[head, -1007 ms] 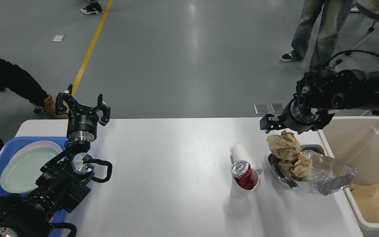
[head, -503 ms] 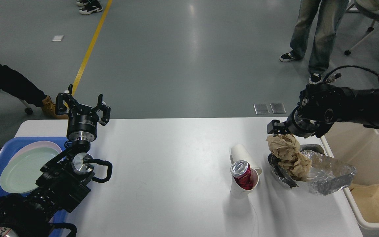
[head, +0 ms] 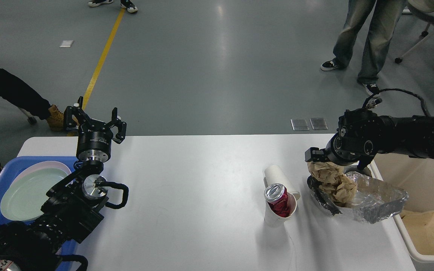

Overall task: Tidy desktop
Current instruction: 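Lower the right gripper onto the crumpled brown paper, then grasp the crumpled paper and lift it toward the bin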

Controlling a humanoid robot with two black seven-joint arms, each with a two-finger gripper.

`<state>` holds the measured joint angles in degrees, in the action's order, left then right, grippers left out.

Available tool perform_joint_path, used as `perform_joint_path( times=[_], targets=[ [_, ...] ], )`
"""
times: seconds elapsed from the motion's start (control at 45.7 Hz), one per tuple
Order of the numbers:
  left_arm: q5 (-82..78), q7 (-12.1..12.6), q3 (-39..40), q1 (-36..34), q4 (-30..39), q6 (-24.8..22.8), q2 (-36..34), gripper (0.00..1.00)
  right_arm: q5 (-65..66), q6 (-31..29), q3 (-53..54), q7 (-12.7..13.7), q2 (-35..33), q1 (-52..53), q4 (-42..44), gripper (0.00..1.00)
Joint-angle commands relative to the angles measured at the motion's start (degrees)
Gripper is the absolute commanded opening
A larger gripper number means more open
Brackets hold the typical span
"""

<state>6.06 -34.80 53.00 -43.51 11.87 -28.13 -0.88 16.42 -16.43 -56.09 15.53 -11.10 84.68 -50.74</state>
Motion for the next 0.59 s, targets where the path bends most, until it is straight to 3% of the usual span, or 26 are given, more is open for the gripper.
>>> perform_joint_path(
  times=[0.0,0.35,0.416,0.569],
  targets=[
    [0.0,0.0,0.0,0.0,0.0,-0.1,0.0,0.96,0.4,1.3,0.0,0.0,0.0,-1.0,0.3,0.94],
    [0.0,0.0,0.0,0.0,0.0,0.0,0.0,0.96,0.5,0.3,0.0,0.5,0.0,-2.1,-0.1,0.09],
    [0.0,0.0,0.0,0.0,0.0,0.0,0.0,0.96,0.4,0.0,0.0,0.5,0.0,-2.1,-0.3,0.01],
    [0.0,0.0,0.0,0.0,0.0,-0.1,0.0,0.96,0.3,-2.6,0.1,0.5,-0.2,-1.4,-0.3,0.0]
  ],
)
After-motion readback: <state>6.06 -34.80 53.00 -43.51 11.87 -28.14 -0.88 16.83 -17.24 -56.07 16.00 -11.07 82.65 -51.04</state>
